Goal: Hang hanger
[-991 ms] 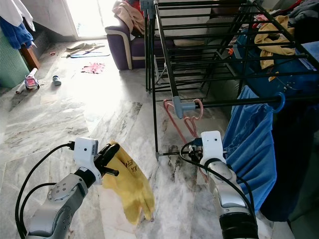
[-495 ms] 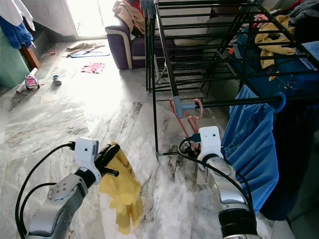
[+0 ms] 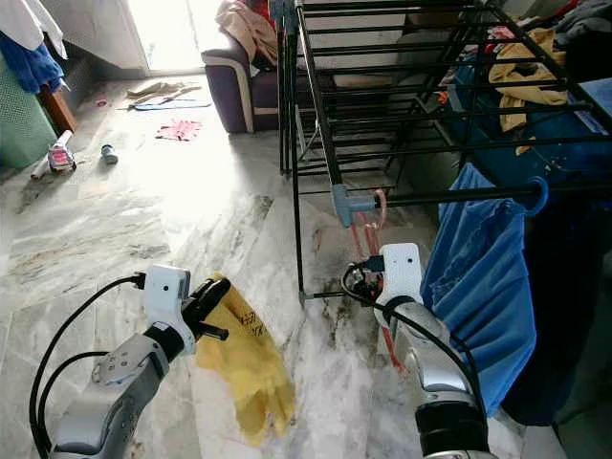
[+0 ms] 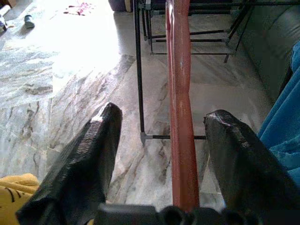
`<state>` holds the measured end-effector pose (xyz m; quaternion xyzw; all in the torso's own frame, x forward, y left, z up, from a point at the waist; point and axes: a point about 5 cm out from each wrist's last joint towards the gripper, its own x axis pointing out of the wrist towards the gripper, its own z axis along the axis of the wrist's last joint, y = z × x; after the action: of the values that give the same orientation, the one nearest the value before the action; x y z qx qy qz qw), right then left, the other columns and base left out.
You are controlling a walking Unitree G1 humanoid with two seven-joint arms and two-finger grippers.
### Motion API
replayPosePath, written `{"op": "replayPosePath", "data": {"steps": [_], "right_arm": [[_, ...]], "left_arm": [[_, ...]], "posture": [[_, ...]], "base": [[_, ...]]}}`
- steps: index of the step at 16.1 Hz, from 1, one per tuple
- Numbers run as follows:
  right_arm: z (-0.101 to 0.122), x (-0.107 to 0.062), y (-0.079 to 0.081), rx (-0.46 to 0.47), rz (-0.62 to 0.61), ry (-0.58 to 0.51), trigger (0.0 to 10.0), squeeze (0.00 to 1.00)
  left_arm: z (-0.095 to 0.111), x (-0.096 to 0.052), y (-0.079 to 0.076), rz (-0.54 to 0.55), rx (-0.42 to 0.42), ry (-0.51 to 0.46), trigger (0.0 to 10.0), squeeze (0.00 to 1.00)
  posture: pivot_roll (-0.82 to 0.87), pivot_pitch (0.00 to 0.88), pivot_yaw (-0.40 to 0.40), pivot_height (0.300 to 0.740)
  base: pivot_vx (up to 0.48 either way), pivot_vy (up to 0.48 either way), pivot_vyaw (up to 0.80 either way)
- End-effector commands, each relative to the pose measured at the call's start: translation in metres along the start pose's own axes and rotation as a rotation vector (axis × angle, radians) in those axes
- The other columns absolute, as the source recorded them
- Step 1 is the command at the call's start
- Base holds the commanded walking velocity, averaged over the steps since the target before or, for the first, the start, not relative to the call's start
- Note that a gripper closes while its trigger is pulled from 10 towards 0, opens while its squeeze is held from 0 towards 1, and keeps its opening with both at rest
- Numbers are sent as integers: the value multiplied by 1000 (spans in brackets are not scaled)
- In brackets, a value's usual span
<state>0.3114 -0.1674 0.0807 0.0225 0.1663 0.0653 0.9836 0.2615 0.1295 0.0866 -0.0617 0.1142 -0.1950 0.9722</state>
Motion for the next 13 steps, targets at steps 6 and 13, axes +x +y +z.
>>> {"op": "replayPosePath", "data": {"steps": [6, 13], "right_arm": [[-6, 0, 7, 34, 19, 28, 0, 0], [-9, -2, 6, 31, 6, 38, 0, 0]], "left_arm": [[5, 3, -2, -20, 31, -3, 10000, 0], [4, 3, -3, -23, 29, 4, 10000, 0]], "posture": [[4, 40, 7, 740], [1, 46, 10, 740]], "base": [[0, 0, 0], [0, 0, 0]]}}
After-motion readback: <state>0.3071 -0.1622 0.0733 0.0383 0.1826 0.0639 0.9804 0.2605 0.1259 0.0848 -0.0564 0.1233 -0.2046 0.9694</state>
